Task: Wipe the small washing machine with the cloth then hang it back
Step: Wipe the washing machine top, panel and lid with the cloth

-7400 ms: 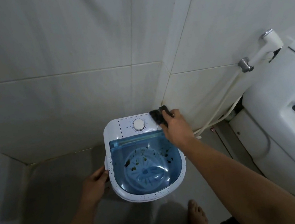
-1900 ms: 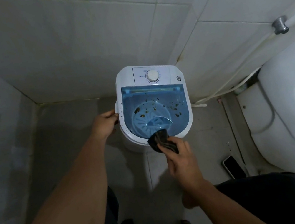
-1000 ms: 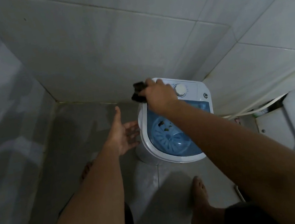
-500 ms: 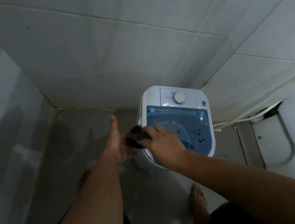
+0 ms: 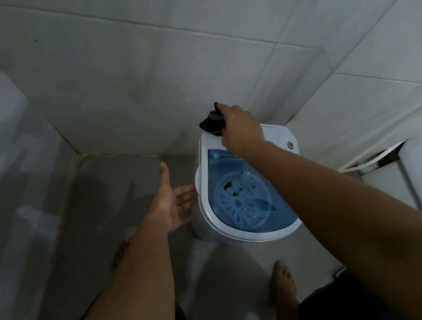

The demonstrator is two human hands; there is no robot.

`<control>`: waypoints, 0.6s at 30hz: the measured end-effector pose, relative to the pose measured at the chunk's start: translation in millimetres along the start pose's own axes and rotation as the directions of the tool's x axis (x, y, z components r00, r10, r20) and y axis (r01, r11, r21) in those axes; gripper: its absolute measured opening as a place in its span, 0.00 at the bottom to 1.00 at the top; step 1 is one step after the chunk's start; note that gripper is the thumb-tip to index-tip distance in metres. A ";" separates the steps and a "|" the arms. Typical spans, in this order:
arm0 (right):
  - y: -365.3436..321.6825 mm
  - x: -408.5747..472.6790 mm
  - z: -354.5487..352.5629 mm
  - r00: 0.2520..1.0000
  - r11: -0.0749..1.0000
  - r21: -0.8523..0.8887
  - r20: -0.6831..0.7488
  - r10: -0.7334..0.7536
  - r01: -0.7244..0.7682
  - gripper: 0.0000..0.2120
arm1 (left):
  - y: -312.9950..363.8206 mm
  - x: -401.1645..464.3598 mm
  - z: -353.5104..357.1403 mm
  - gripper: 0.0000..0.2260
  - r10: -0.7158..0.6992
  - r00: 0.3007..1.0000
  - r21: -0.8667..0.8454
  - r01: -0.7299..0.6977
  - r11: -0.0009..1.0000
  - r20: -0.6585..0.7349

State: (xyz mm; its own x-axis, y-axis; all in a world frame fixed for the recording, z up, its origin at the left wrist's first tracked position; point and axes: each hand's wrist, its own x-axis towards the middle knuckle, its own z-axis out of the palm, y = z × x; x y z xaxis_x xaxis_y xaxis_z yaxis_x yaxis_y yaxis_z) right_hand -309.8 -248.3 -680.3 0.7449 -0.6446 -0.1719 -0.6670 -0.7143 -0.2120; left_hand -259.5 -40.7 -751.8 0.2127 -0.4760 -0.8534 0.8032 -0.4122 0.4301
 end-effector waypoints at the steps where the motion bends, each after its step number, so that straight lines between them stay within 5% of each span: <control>1: -6.7 -6.8 10.4 1.000 0.997 -0.075 -0.010 -0.015 0.014 0.37 | 0.4 0.2 0.1 0.49 -0.003 1.000 0.003 0.003 1.000 -0.004; 4: -27.5 -44.3 35.4 0.978 0.954 -0.217 0.031 -0.205 0.207 0.37 | 2.0 -0.4 -1.3 0.51 -0.023 1.000 -0.008 0.023 1.000 0.001; 9: -22.3 -104.4 51.6 0.942 0.916 -0.220 0.083 -0.324 0.334 0.35 | 0.5 2.7 -4.0 0.46 -0.008 0.998 -0.031 0.010 0.999 0.055; 13: -7.0 -161.3 51.4 0.828 0.818 -0.150 0.194 -0.526 0.555 0.33 | 0.1 4.7 -1.3 0.40 -0.013 0.995 0.043 0.009 0.999 0.101; 15: 2.2 -169.8 38.0 0.812 0.838 -0.011 0.258 -0.524 0.545 0.35 | -0.3 1.6 4.4 0.29 0.004 0.999 0.129 -0.010 0.992 0.052; 18: 26.0 -153.4 16.1 0.925 0.916 0.172 0.051 -0.377 0.364 0.32 | -3.2 -4.9 17.2 0.16 0.094 0.995 0.179 -0.088 0.980 -0.024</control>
State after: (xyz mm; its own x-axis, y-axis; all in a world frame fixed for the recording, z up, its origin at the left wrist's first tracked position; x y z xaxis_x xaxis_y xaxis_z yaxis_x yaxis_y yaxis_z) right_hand -441.3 -163.6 -674.9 0.9411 -0.3129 -0.1281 -0.3373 -0.8415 -0.4219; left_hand -272.7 -50.5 -743.9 0.3005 -0.4939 -0.8159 0.6683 -0.5013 0.5496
